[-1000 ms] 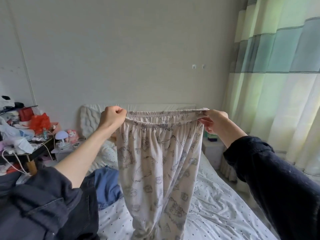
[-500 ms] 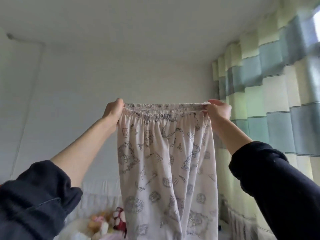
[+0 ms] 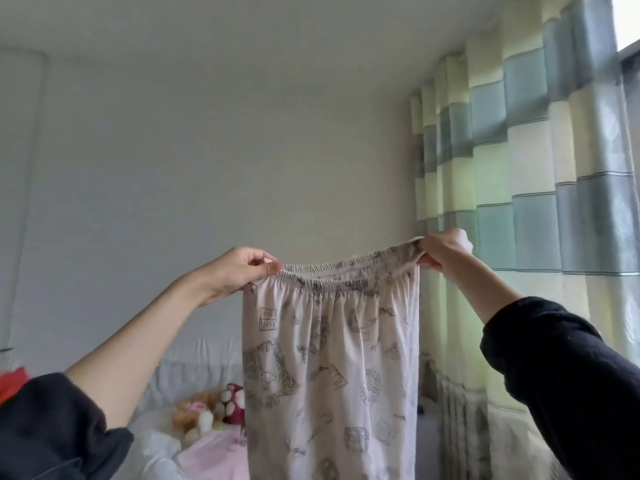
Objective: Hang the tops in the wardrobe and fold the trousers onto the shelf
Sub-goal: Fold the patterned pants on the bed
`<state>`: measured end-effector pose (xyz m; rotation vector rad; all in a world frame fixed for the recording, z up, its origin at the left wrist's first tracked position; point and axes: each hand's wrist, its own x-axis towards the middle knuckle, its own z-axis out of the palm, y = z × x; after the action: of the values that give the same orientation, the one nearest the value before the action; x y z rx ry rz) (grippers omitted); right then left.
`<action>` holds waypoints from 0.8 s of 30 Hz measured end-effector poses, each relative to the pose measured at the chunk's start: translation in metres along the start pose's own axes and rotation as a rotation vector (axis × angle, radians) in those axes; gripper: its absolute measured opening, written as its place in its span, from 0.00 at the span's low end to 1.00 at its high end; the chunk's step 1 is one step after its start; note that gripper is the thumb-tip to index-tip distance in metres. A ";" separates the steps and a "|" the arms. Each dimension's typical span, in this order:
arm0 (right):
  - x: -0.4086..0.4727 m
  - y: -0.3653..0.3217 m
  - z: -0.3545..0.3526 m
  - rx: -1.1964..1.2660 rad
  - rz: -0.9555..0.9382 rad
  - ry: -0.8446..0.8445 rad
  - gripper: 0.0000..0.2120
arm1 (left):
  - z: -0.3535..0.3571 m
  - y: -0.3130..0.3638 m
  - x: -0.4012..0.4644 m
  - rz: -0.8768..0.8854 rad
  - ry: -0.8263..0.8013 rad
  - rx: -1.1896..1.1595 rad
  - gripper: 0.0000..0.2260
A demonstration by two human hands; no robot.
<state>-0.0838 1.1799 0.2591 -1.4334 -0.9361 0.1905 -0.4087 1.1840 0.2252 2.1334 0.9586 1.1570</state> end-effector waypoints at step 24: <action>-0.035 0.176 -0.117 0.004 0.258 -0.609 0.09 | 0.162 -0.073 -0.001 -0.051 0.183 0.338 0.18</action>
<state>0.0415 1.1027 0.1034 -1.5176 -1.2286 0.8562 -0.2941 1.2097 0.0922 2.2711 1.3675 1.2546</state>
